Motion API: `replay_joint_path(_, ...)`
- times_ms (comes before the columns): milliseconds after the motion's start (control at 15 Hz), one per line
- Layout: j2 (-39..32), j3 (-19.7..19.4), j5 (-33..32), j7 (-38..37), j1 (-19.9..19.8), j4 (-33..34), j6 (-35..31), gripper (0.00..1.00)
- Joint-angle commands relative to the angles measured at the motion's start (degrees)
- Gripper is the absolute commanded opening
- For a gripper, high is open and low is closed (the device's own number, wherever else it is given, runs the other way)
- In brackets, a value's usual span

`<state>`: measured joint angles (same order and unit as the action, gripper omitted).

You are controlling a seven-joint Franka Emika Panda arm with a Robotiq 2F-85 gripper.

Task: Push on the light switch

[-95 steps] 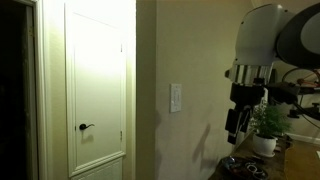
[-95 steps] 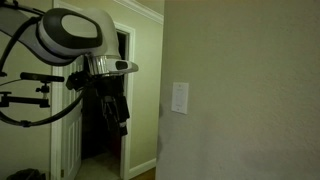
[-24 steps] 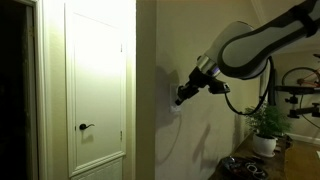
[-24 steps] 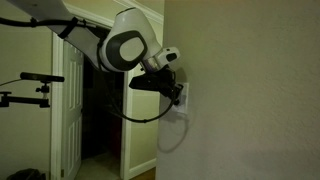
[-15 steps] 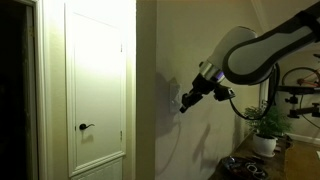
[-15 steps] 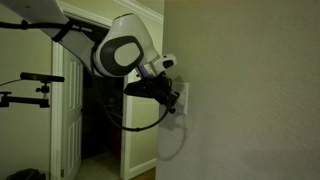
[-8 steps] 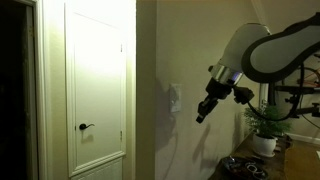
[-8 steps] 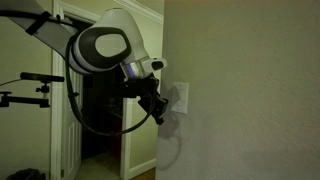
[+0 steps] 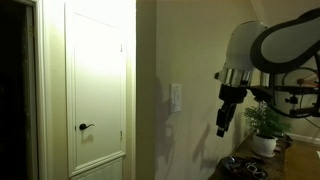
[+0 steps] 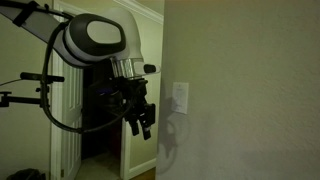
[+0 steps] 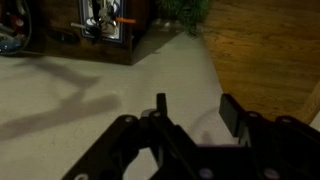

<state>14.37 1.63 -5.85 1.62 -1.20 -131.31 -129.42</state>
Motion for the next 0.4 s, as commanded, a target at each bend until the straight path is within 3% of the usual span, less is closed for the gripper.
replay_joint_path(0, 2.73, 0.27, -2.3, -1.36, 0.08, -1.42, 6.26, 0.89)
replay_joint_path(133, 0.56, -0.25, -1.16, -0.16, 0.44, 0.11, 5.04, 0.98)
replay_joint_path(200, 0.55, -0.24, -1.22, -0.17, 0.46, 0.13, 5.26, 0.83)
replay_joint_path(333, 0.36, -0.25, -1.21, -0.16, 0.47, 0.18, 5.2, 0.96)
